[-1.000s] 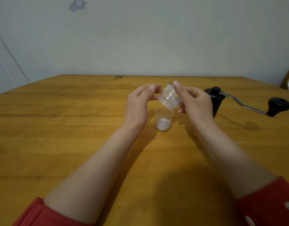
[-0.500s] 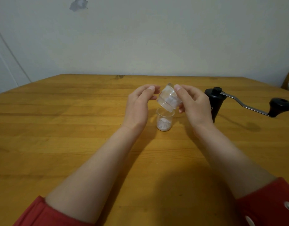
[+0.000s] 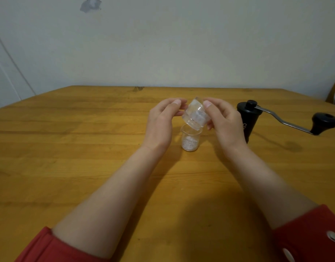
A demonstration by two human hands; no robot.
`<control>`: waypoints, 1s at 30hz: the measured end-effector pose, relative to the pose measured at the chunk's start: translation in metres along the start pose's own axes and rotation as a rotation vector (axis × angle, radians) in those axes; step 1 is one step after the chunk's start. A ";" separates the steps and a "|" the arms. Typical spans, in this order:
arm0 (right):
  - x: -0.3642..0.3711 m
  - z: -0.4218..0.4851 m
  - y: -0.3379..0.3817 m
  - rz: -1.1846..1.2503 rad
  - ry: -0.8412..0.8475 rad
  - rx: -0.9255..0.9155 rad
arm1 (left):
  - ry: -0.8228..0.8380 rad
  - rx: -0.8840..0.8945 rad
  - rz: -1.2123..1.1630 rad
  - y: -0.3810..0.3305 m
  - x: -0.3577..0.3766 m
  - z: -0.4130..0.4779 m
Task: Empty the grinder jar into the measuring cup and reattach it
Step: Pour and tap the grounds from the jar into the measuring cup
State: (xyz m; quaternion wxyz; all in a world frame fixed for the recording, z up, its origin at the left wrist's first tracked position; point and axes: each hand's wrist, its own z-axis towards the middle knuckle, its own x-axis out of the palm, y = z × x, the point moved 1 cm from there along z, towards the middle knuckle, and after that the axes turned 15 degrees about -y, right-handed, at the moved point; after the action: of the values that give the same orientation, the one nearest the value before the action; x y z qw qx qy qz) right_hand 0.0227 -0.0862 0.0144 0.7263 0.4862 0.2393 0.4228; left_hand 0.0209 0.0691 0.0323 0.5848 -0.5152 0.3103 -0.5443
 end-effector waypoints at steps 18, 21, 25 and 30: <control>-0.001 -0.005 0.002 0.022 0.044 -0.034 | -0.005 0.022 -0.037 -0.004 0.001 -0.002; -0.001 -0.006 0.002 0.026 0.053 -0.036 | 0.000 0.021 -0.041 -0.003 0.001 -0.002; -0.002 -0.006 0.002 0.030 0.055 -0.039 | -0.002 0.025 -0.043 -0.003 0.001 -0.002; -0.001 -0.005 0.001 0.046 0.041 -0.017 | -0.005 0.021 -0.032 -0.001 0.000 -0.002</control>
State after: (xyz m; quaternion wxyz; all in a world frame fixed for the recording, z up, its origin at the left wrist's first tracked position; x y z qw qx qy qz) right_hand 0.0181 -0.0849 0.0132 0.7155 0.4765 0.2391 0.4514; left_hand 0.0191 0.0687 0.0330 0.5821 -0.5153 0.2947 -0.5557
